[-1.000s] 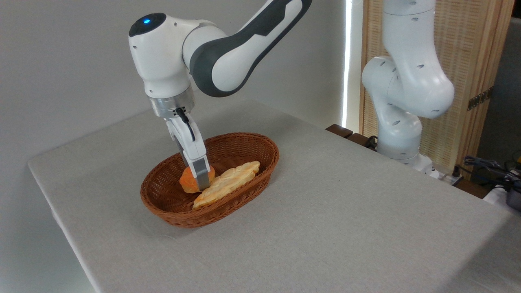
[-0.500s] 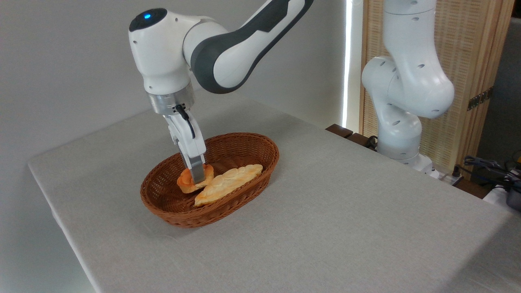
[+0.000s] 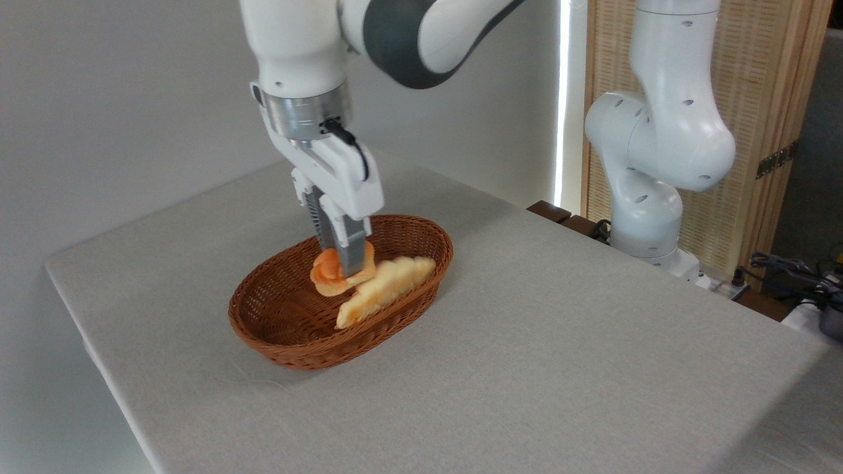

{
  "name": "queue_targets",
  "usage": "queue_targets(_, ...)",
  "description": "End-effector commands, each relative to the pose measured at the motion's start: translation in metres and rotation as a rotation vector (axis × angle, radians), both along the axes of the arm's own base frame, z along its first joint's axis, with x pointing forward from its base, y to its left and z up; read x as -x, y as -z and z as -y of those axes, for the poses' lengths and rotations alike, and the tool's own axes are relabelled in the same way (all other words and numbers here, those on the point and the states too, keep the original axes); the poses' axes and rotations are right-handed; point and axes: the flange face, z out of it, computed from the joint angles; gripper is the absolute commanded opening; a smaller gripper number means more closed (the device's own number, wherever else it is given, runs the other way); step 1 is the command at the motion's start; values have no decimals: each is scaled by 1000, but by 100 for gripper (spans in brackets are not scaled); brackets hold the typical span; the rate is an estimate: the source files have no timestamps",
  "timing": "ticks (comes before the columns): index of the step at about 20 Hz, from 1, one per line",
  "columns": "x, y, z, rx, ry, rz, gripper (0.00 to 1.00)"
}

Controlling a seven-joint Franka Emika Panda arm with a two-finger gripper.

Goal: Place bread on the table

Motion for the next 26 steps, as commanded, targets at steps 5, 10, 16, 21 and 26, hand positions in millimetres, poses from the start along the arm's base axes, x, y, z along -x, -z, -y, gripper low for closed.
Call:
queue_targets(5, -1, -9, -60, -21, -19, 1, 42)
queue_targets(10, -2, 13, -106, -80, -27, -56, 92)
queue_targets(16, -11, 43, -131, -101, -56, -108, 100)
queue_targets(21, -14, 48, -129, -104, -54, -111, 100)
queue_targets(26, -14, 48, -129, -104, -55, -111, 100)
